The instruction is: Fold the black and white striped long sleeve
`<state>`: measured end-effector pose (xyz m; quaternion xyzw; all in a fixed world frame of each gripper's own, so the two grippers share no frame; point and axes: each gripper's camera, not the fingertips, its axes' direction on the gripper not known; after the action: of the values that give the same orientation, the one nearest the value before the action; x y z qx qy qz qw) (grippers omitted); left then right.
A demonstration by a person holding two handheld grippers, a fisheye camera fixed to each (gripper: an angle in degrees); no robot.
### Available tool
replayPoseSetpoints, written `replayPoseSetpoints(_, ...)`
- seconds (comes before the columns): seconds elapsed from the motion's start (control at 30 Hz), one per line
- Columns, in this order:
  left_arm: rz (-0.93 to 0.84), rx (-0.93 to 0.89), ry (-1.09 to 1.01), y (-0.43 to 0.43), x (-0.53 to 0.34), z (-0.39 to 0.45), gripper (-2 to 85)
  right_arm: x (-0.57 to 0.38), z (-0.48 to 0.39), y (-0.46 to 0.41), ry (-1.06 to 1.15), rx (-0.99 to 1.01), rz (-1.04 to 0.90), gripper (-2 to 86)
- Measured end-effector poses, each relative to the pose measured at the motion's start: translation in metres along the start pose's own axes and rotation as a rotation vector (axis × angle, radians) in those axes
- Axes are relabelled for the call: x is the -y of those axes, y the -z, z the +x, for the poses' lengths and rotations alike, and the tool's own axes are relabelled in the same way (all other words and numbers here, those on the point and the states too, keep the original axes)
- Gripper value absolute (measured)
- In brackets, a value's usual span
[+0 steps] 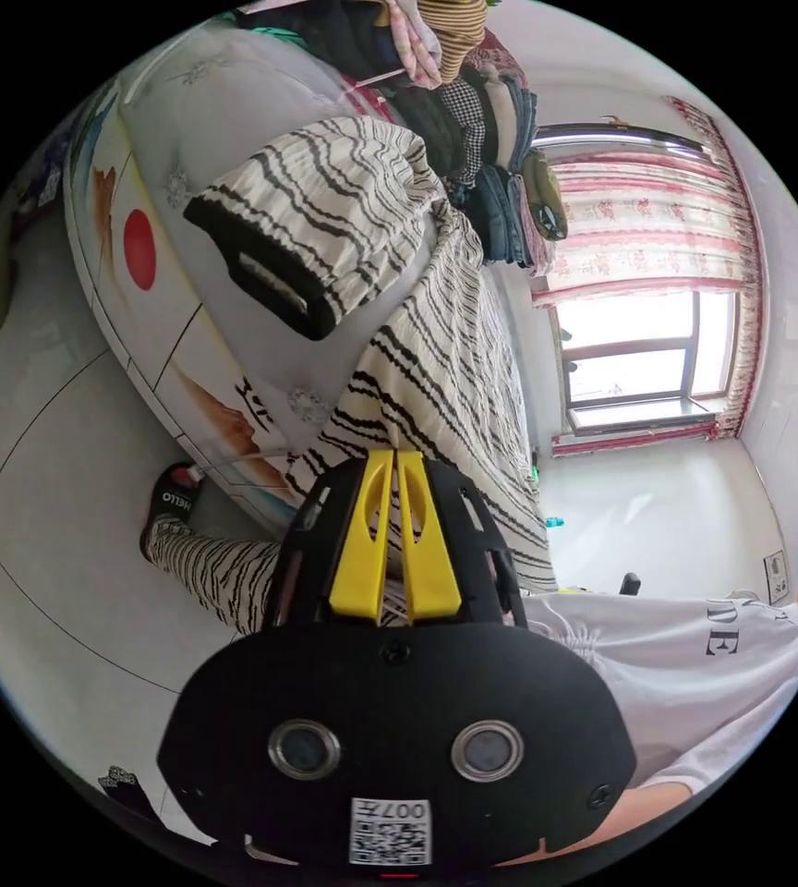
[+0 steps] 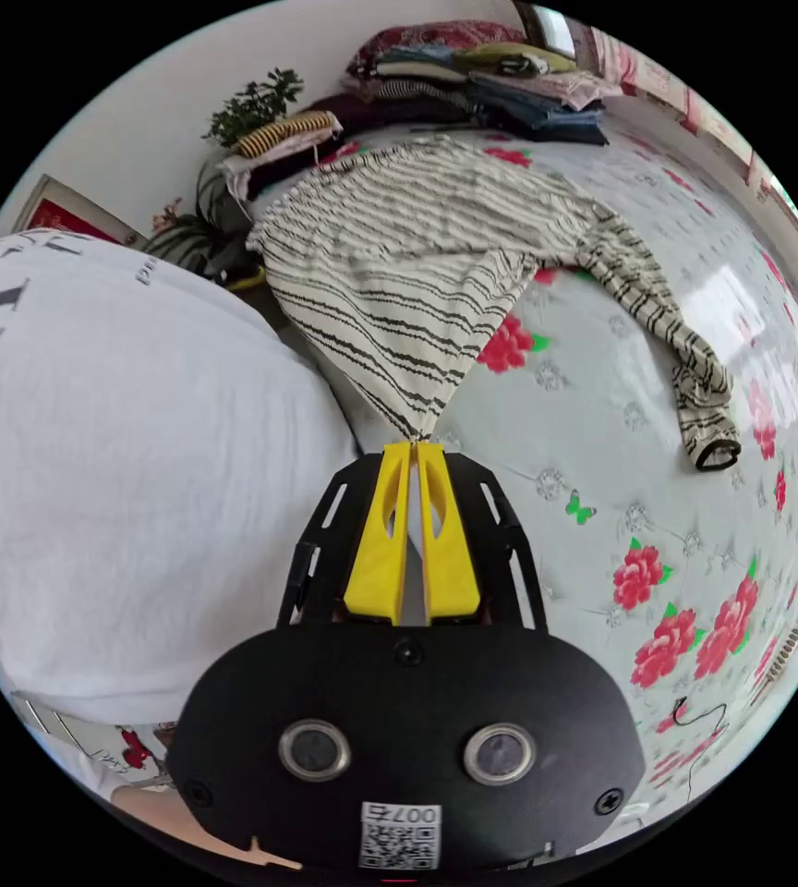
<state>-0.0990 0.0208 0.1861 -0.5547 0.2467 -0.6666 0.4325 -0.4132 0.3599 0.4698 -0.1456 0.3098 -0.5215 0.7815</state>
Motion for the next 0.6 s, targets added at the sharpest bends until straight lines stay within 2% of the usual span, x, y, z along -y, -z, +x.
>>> replayPoseSetpoints(0.07,0.041,-0.058,-0.04,0.013,-0.008,0.019,-0.7,-0.01,0.001,-0.018,0.007,0.068,-0.004,-0.3)
replayPoseSetpoints(0.17,0.172,-0.18,-0.085,0.044,-0.021,0.051,-0.8,-0.019,-0.003,-0.001,0.035,0.139,0.178,-0.3)
replayPoseSetpoints(0.2,0.184,-0.182,-0.091,0.048,-0.023,0.058,-0.8,-0.024,-0.003,-0.002,0.057,0.147,0.195,-0.2)
replayPoseSetpoints(0.27,0.172,-0.112,-0.151,0.061,-0.028,0.091,-0.8,-0.029,-0.002,-0.02,0.061,0.125,0.107,-0.2)
replayPoseSetpoints(0.3,0.174,-0.093,-0.177,0.064,-0.028,0.101,-0.7,-0.034,0.003,-0.008,0.038,0.179,0.163,-0.2)
replayPoseSetpoints(0.33,0.17,-0.063,-0.222,0.068,-0.028,0.121,-0.5,-0.046,0.011,0.027,0.039,0.272,0.367,-0.2)
replayPoseSetpoints(0.4,0.144,-0.03,-0.288,0.064,-0.023,0.15,0.2,-0.062,0.024,0.06,0.042,0.276,0.556,-0.2)
replayPoseSetpoints(0.47,0.139,0.01,-0.363,0.041,-0.009,0.182,6.0,-0.06,0.028,0.045,0.057,0.1,0.458,-0.1)
replayPoseSetpoints(0.5,0.132,0.015,-0.379,0.032,-0.004,0.188,8.4,-0.054,0.036,0.02,0.036,0.015,0.34,-0.1)
replayPoseSetpoints(0.53,0.088,0.024,-0.385,0.01,0.007,0.198,11.7,-0.052,0.046,-0.001,0.025,0.029,0.277,-0.1)
replayPoseSetpoints(0.6,0.026,0.04,-0.387,-0.021,0.02,0.211,14.1,-0.056,0.058,-0.017,0.0,0.099,0.306,-0.1)
